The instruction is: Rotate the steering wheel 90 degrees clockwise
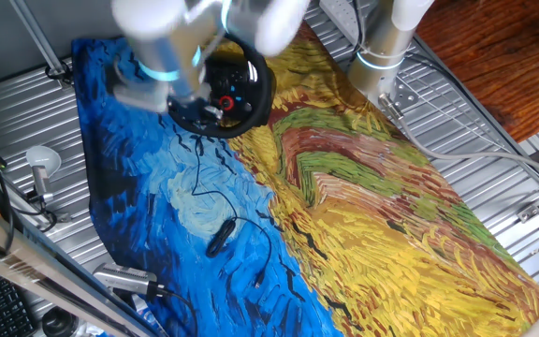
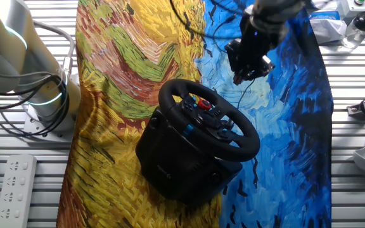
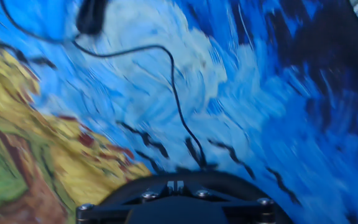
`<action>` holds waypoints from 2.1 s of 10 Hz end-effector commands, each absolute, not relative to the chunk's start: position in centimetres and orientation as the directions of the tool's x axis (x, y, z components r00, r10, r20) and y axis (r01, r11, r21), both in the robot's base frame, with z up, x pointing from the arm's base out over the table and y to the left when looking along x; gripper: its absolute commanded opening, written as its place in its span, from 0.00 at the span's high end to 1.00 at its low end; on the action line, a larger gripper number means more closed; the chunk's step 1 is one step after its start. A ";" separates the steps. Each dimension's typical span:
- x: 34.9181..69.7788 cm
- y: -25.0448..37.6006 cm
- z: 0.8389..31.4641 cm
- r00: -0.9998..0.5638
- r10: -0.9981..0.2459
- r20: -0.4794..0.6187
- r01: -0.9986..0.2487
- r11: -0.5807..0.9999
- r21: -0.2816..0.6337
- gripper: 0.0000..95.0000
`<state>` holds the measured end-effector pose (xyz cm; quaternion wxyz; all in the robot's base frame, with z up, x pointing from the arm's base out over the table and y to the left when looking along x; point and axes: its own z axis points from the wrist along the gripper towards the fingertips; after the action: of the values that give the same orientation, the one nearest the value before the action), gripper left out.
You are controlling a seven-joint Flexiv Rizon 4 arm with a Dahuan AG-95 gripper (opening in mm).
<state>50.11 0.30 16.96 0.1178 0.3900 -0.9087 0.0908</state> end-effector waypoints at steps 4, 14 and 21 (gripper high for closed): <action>50.1 -0.3 17.2 -0.787 -0.352 0.507 -0.597 0.641 -0.482 1.00; 49.8 -2.2 18.8 -0.788 -0.395 0.472 -0.598 0.672 -0.437 1.00; 49.9 -4.9 20.7 -0.755 -0.422 0.502 -0.641 0.639 -0.426 1.00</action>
<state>49.51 -4.39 20.31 0.1850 0.2746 -0.8689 0.3679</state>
